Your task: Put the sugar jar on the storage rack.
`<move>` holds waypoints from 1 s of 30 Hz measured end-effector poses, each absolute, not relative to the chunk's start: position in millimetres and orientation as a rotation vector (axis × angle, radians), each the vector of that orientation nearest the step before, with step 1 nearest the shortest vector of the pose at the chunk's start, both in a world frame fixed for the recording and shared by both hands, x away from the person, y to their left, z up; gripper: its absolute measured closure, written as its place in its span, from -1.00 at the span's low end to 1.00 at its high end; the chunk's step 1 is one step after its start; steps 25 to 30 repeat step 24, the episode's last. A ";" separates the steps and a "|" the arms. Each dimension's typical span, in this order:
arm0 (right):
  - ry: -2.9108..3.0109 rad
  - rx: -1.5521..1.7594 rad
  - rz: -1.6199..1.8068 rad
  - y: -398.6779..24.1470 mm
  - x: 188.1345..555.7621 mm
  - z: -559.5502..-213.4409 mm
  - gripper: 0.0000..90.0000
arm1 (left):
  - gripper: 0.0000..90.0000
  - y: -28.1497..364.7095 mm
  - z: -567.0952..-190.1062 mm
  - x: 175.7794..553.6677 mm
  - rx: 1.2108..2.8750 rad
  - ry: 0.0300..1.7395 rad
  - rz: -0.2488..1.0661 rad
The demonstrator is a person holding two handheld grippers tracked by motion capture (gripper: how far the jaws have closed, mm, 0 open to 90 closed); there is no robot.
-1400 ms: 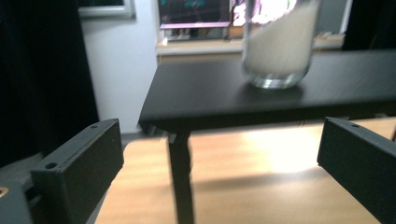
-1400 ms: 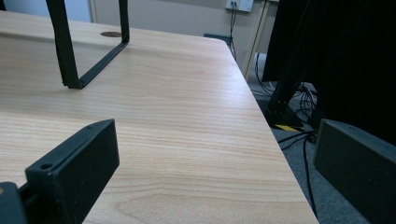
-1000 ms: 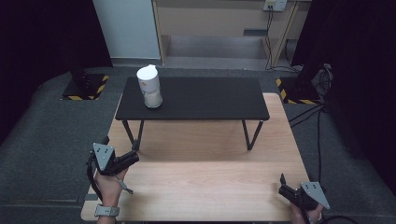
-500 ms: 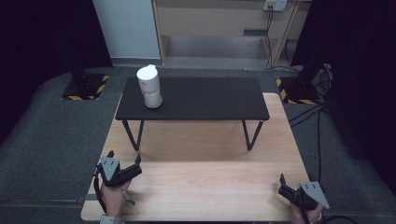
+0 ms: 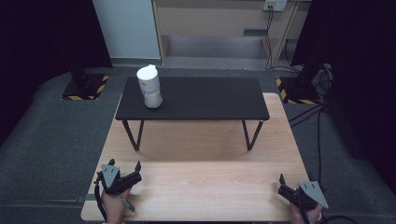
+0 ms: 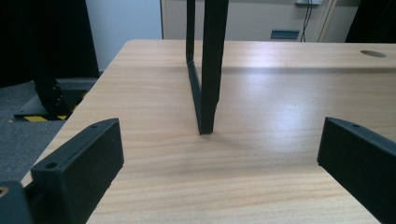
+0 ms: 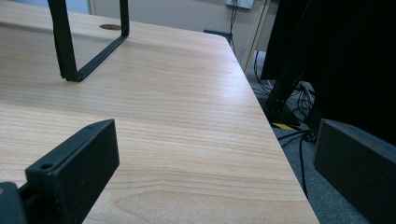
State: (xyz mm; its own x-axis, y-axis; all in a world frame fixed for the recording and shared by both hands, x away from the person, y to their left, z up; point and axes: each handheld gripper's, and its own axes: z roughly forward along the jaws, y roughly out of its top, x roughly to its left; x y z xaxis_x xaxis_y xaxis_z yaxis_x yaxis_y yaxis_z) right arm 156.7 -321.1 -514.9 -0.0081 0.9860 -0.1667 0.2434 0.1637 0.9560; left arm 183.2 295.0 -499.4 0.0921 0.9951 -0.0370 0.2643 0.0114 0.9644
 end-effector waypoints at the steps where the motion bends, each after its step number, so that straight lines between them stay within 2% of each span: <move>1: 1.452 1.262 0.948 -321.1 156.7 -514.9 -0.99 | -1.00 295.3 -500.1 183.3 1.430 1.340 0.978; 30: 1.460 1.246 0.937 -319.6 156.1 -515.5 -0.99 | -1.00 293.2 -501.7 186.3 1.457 1.365 0.964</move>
